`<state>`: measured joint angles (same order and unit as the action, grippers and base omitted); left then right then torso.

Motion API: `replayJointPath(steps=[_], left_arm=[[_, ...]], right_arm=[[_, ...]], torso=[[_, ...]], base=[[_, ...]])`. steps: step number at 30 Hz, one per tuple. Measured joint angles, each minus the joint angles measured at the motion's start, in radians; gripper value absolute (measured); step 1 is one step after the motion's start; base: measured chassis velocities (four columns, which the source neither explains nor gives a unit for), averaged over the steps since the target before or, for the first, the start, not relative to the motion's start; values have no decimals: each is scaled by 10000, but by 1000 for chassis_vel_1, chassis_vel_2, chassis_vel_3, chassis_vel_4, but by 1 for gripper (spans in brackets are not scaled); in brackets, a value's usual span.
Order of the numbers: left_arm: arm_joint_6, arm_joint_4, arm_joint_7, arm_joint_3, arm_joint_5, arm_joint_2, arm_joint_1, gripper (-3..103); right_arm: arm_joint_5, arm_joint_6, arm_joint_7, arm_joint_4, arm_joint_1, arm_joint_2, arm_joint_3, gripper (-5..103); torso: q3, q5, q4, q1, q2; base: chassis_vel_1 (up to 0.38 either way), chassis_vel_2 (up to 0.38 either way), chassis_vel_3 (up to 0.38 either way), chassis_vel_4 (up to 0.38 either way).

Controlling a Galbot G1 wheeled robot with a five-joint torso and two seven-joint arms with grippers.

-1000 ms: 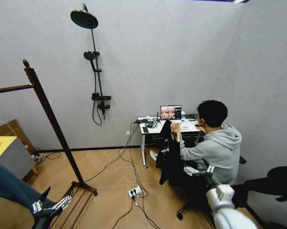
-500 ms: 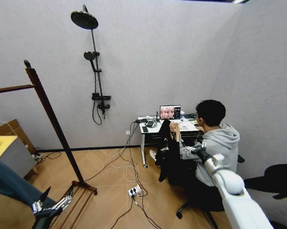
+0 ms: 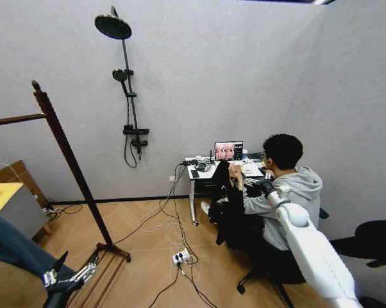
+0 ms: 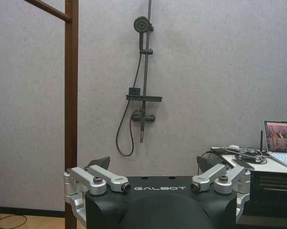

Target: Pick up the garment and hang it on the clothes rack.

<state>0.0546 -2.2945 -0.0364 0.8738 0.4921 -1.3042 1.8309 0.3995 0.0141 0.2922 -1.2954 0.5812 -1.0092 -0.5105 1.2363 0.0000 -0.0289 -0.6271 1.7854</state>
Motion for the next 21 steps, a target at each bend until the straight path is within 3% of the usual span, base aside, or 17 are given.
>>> replayJointPath(steps=[6,12,15,16,18,19,21], left_arm=[[0,0,1,0,0,0,0,100],[0,0,1,0,0,0,0,100],[0,0,1,0,-1,0,0,100],[0,0,1,0,0,0,0,100],[0,0,1,0,0,0,0,100],[0,0,1,0,0,0,0,100],[0,0,1,0,0,0,-1,100]], right_arm=[[-309,99,6,742,-548,-286,406,103],[-873,227,-138,1170,-944,-580,668,79],[-955,210,-170,1169,-968,-564,682,73],[-999,166,-209,1149,-971,-535,684,62],[-1040,110,-255,1113,-971,-494,683,62],[-1060,57,-273,1077,-968,-445,678,51],[-1067,21,-294,1059,-960,-400,670,51]], torso=[[0,-1,1,-1,0],[0,-1,1,-1,0],[0,-1,0,0,0],[0,-1,0,-1,1],[0,-1,0,-1,0],[0,0,0,-1,0],[0,-1,0,0,1]], base=[[0,0,0,0],[0,0,0,0],[0,0,0,0],[0,0,0,0],[0,0,0,0],[0,0,0,0],[0,0,0,0]])
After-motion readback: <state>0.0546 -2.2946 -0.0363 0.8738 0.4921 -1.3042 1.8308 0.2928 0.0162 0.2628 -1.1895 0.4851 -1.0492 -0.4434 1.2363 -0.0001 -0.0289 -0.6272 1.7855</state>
